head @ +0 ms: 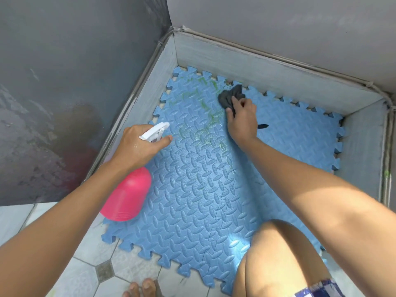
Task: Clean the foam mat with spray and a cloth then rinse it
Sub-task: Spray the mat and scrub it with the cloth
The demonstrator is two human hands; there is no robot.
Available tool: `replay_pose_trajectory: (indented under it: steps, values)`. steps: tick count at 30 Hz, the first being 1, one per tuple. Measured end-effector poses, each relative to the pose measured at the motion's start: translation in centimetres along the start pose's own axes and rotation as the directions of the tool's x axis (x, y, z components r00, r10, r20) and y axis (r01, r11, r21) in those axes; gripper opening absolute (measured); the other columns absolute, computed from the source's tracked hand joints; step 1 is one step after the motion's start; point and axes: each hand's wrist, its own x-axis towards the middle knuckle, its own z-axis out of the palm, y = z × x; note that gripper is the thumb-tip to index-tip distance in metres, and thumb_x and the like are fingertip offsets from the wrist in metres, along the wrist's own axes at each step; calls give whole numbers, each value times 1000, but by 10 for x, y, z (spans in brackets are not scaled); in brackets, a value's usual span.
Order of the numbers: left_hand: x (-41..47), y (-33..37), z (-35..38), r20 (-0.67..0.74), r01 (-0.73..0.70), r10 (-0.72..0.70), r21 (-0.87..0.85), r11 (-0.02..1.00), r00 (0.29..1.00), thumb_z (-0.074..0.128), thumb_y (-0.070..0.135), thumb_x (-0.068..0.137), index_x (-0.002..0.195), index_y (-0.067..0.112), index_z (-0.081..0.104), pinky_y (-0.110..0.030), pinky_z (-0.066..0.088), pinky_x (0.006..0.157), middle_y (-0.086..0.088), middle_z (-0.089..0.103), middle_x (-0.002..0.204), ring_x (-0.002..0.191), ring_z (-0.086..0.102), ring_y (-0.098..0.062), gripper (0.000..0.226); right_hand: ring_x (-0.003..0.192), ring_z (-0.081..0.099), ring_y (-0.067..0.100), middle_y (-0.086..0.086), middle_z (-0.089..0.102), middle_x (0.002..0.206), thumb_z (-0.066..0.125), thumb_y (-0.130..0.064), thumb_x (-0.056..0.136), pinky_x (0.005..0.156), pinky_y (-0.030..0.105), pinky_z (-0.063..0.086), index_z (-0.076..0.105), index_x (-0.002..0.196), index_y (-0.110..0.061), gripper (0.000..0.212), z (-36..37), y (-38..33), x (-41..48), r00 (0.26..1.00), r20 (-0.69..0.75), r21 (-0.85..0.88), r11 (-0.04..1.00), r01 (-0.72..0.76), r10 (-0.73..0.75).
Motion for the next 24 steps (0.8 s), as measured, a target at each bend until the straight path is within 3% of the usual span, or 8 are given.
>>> replay_pose_trajectory:
  steps: [3, 9, 10, 12, 14, 17, 21, 24]
  values:
    - [3, -4, -8, -37, 40, -41, -31, 999, 998, 67, 64, 70, 73, 0, 63, -44, 51, 63, -23, 67, 71, 63, 59, -39, 64, 107, 51, 30, 11, 56, 122, 54, -32, 98, 87, 44, 50, 59, 136, -13, 43, 22, -55, -40, 923, 106, 50, 929, 367, -371]
    - [8, -11, -10, -32, 78, -81, -92, 993, 996, 66, 65, 69, 78, 1, 66, -51, 57, 67, -25, 68, 76, 66, 66, -43, 65, 96, 54, 26, 13, 59, 122, 53, -33, 103, 85, 37, 45, 61, 136, -11, 40, 7, -21, -109, 440, 277, 180, 496, 849, -854]
    - [8, -10, -8, -24, 72, -74, -81, 994, 997, 66, 65, 69, 77, 1, 66, -51, 57, 67, -23, 68, 74, 65, 65, -43, 64, 96, 55, 27, 13, 61, 121, 54, -32, 103, 84, 38, 46, 61, 135, -11, 40, 0, -2, -92, 470, 247, 99, 504, 858, -848]
    - [8, -8, -6, -7, 51, -52, -61, 997, 999, 65, 66, 70, 75, 2, 65, -50, 56, 65, -23, 66, 71, 62, 63, -41, 65, 96, 56, 32, 15, 61, 119, 53, -32, 102, 84, 44, 49, 63, 134, -12, 39, -16, 42, -50, 722, 115, -102, 715, 691, -682]
    - [7, -9, -7, -18, 38, -39, -78, 996, 999, 65, 66, 71, 77, 1, 66, -49, 55, 64, -23, 66, 70, 60, 62, -40, 65, 103, 54, 38, 18, 59, 118, 49, -35, 100, 89, 48, 49, 63, 134, -12, 44, -36, 82, -14, 971, -103, -167, 966, 199, -218]
    - [5, -10, -9, -40, 33, -36, -75, 997, 999, 70, 59, 76, 76, 3, 65, -47, 55, 65, -21, 66, 69, 61, 63, -40, 56, 113, 49, 40, 22, 53, 122, 48, -32, 98, 97, 49, 45, 60, 136, -8, 46, -44, 93, -7, 957, -197, -52, 973, -226, 212]
    - [4, -10, -9, -68, 42, -47, -71, 997, 997, 76, 46, 83, 74, -1, 61, -47, 53, 67, -24, 64, 68, 64, 64, -41, 51, 110, 51, 35, 19, 54, 121, 55, -29, 99, 94, 41, 46, 60, 136, -8, 42, -30, 37, -60, 965, 30, -17, 965, 260, -259]
    - [3, -10, -10, -124, 50, -59, -69, 996, 991, 77, 41, 85, 65, 3, 51, -39, 48, 62, -20, 56, 62, 59, 56, -38, 50, 107, 53, 27, 14, 56, 123, 55, -33, 102, 91, 39, 49, 61, 135, -11, 41, -18, 4, -100, 691, 275, 108, 736, 668, -668]
